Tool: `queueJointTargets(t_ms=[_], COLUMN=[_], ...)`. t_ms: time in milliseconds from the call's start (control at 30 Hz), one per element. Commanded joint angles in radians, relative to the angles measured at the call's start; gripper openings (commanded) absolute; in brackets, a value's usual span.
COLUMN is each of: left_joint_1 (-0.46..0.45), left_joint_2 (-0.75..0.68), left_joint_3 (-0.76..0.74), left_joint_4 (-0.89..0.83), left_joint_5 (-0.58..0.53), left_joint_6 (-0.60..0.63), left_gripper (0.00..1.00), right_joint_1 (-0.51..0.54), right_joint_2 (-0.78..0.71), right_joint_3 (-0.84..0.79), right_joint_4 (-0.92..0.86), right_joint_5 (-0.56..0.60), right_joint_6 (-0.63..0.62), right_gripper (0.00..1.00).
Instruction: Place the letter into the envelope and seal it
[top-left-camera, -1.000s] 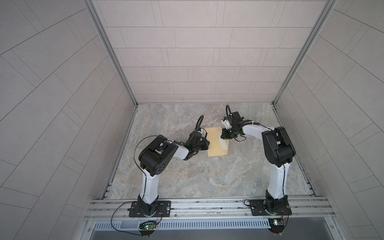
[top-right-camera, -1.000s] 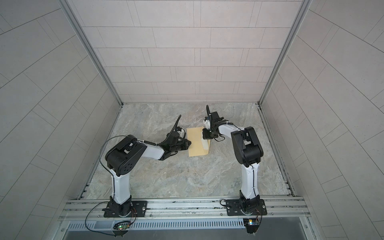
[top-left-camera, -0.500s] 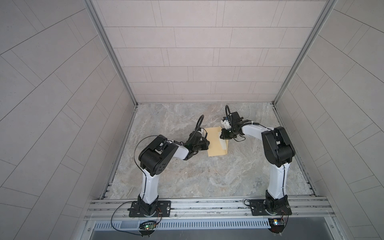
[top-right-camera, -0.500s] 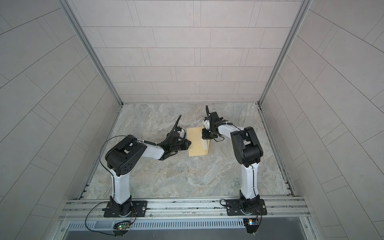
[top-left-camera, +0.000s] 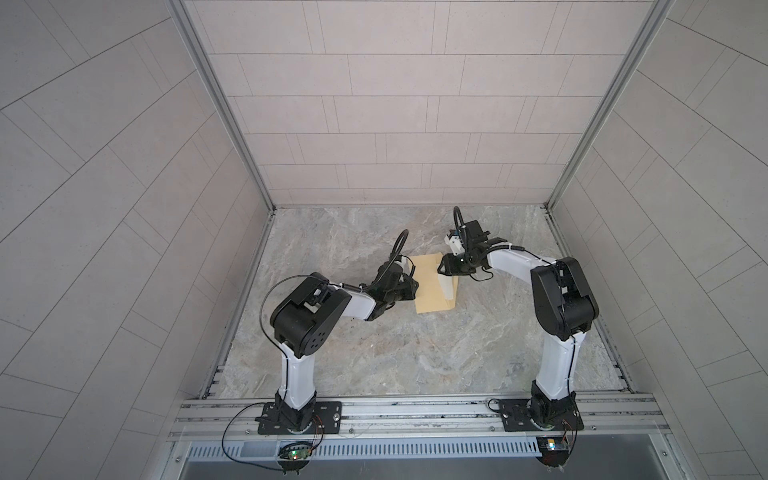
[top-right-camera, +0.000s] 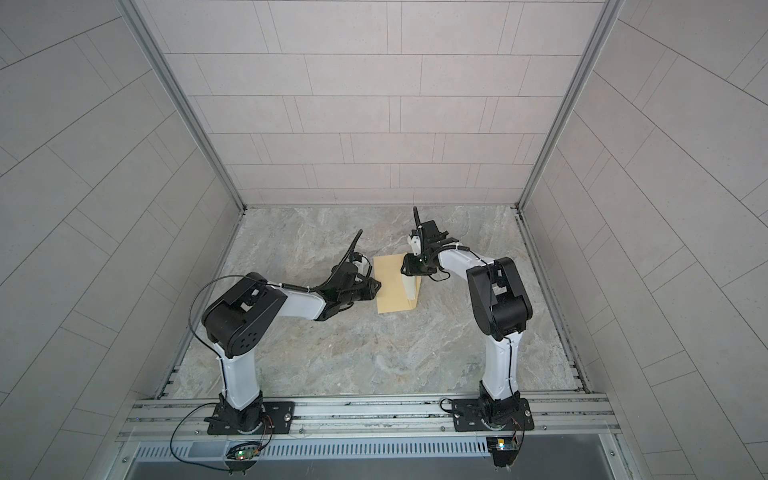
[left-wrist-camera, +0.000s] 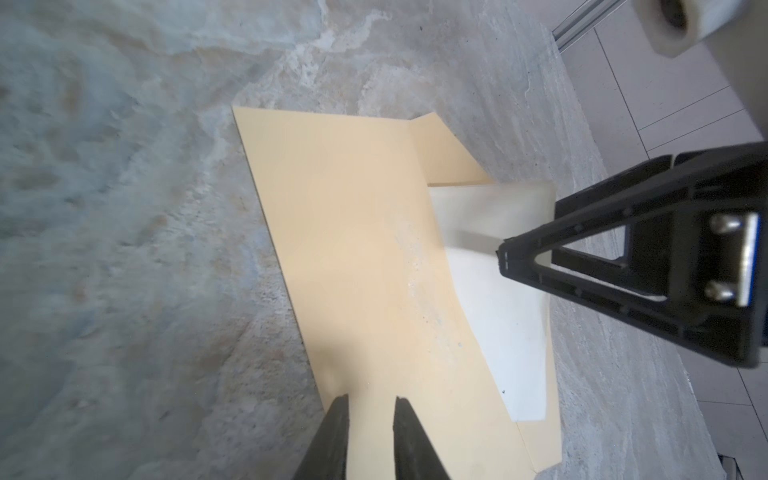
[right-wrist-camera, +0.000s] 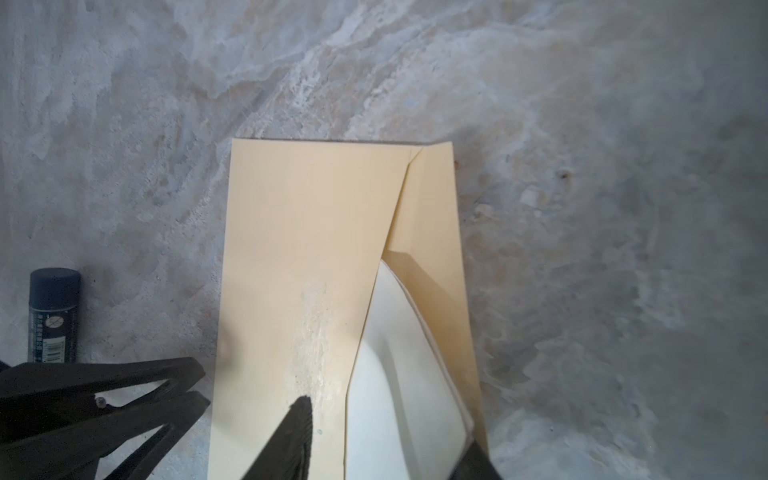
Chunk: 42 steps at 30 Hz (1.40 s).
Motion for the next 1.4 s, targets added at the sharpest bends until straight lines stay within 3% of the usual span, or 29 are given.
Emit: queueJointTargets(t_ms=[0,267,433,733,1167,1367], left_joint_1=[0.002,0.007,0.006,0.007,0.008,0.008], left_joint_2=[-0.080,-0.133,-0.132,-0.070,0.001,0.018], left_joint_3=[-0.016,-0.006,-0.002,0.030,0.072,0.088], left_joint_4=[-0.026,-0.060,-0.063,-0.066,-0.054,-0.052], left_joint_5=[-0.031,-0.034,-0.046,-0.036,-0.023,-0.018], left_joint_6=[0.054,0.076,0.082,0.064,0.053,0.053], left_gripper=[0.31,0.47,0.51,0.51,0.51,0.43], right_joint_1=[0.006,0.004,-0.001,0.004,0.022,0.022], right_joint_2=[-0.089,-0.181,-0.225,-0.263,-0.166,-0.118], right_joint_3=[-0.023,-0.056,-0.067,-0.129,-0.138,-0.126], right_joint_4=[-0.025,-0.049,-0.061,-0.031,0.023,0.021], right_joint_5=[0.054,0.094,0.097,0.078,0.080,0.086], right_joint_6=[0.000,0.002,0.005,0.099,0.159,0.159], right_gripper=[0.52,0.57,0.60,0.61,0.63,0.63])
